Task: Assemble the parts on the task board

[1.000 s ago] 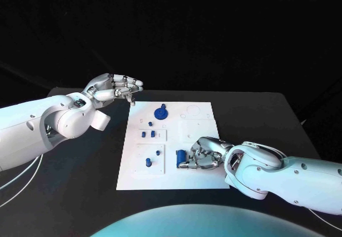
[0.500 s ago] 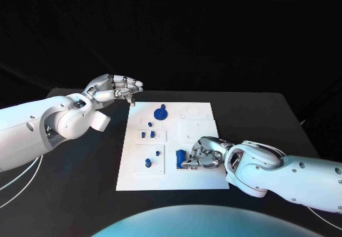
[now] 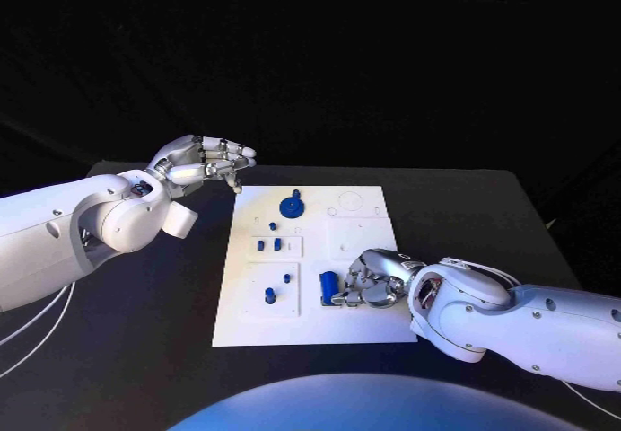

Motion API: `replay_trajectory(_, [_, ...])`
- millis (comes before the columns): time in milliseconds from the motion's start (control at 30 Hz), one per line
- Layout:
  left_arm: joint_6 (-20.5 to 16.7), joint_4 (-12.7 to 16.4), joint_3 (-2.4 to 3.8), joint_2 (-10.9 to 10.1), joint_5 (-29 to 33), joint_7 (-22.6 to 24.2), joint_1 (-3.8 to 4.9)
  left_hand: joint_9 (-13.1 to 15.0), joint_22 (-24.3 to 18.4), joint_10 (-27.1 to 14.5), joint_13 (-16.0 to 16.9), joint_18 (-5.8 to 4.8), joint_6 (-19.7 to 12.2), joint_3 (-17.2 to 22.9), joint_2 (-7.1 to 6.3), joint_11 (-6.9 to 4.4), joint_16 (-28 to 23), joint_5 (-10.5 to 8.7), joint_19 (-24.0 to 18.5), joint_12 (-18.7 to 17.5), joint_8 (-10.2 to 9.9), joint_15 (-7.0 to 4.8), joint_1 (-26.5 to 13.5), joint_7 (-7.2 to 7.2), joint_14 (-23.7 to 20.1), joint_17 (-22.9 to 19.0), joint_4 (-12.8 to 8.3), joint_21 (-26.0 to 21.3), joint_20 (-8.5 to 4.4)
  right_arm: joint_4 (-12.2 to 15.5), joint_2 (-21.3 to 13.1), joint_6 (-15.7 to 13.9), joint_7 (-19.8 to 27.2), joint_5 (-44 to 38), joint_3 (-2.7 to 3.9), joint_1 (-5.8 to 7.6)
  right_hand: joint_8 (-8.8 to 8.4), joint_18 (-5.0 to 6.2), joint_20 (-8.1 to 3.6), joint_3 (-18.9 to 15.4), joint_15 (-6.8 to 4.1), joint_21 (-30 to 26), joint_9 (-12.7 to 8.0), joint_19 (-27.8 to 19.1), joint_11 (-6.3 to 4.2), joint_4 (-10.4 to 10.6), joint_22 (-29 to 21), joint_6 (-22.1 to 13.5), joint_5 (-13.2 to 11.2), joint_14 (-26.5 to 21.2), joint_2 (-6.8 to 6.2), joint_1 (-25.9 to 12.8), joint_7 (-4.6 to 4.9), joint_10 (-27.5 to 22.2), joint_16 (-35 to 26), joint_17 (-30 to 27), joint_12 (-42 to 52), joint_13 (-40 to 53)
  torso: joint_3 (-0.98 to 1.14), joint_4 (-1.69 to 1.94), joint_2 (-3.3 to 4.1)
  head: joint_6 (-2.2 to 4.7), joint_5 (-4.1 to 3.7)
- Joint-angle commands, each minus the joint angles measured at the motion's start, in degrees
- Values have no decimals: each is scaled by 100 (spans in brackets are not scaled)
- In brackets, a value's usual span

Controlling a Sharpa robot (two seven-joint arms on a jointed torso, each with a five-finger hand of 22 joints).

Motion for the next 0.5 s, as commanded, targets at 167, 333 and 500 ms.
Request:
replay_trajectory(167, [89,-21,4,5,37,61,2,-9,10,-45,-8,83,-40,23,66,0,-5,38,-17,39,14,13,3,84,-10,8,14,35,13,66,-21,-23,16,10,1,-3,8,-69,-46,6,-50,-23,-13,262,-27,15,1193,-54,20,533,-100,71,17,152,17,1188,-28,773,-6,-8,11,-7,11])
replay_trajectory(333, [87,-27,4,4,39,61,2,-9,10,-45,-8,83,-40,23,65,0,-5,38,-18,39,14,13,3,84,-10,8,14,35,13,99,-53,-23,79,65,2,-2,15,-68,-38,-61,-38,-30,-20,259,-14,47,1191,-45,14,532,-236,-23,30,148,15,1184,-38,771,-3,4,6,-24,8])
replay_trajectory(500, [90,-12,4,5,44,62,2,-10,11,-47,-9,83,-39,25,64,-1,-5,38,-20,39,16,13,3,83,-12,8,12,36,14,116,-108,-45,86,72,3,-2,19,-67,-36,-74,-36,-32,-21,258,-13,49,1190,-41,14,531,-269,-46,30,150,14,1182,-36,774,-5,-1,5,-37,7])
